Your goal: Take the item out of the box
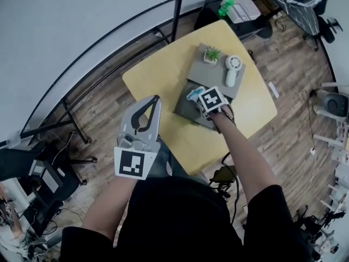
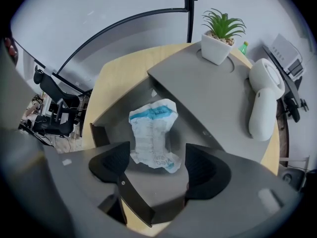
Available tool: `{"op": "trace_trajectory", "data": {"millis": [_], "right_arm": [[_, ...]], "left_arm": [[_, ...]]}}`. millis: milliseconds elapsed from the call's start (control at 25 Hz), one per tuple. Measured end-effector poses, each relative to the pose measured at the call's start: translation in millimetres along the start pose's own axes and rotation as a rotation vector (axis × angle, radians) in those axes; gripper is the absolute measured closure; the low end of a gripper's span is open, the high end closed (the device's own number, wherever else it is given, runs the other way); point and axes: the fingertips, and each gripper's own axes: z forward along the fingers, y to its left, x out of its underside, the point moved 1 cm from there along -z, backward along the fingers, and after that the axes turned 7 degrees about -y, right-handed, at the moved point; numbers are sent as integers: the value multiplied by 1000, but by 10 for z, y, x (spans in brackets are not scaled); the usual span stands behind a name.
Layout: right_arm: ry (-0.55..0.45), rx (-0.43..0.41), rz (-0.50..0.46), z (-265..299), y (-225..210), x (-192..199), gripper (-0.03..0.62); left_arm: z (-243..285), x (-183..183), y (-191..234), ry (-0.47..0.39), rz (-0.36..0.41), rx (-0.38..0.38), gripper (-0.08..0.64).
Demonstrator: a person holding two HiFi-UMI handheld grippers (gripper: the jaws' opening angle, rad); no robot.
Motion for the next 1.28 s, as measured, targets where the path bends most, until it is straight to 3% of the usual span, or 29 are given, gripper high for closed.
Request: {"op": "trace_trajectory", "data": {"millis": [400,640,1280], "right_arm": [[38,-12,13,58,29,115,371],[10,2,9,14,8,32,419],[25,-13,-16,-259,-43,157,465]], "left_arm": [[-17,94,-30,38,-18,3,560],[37,59,-40,27,-15,7,560],[111,-46,-179,3,-29,27,560]]}}
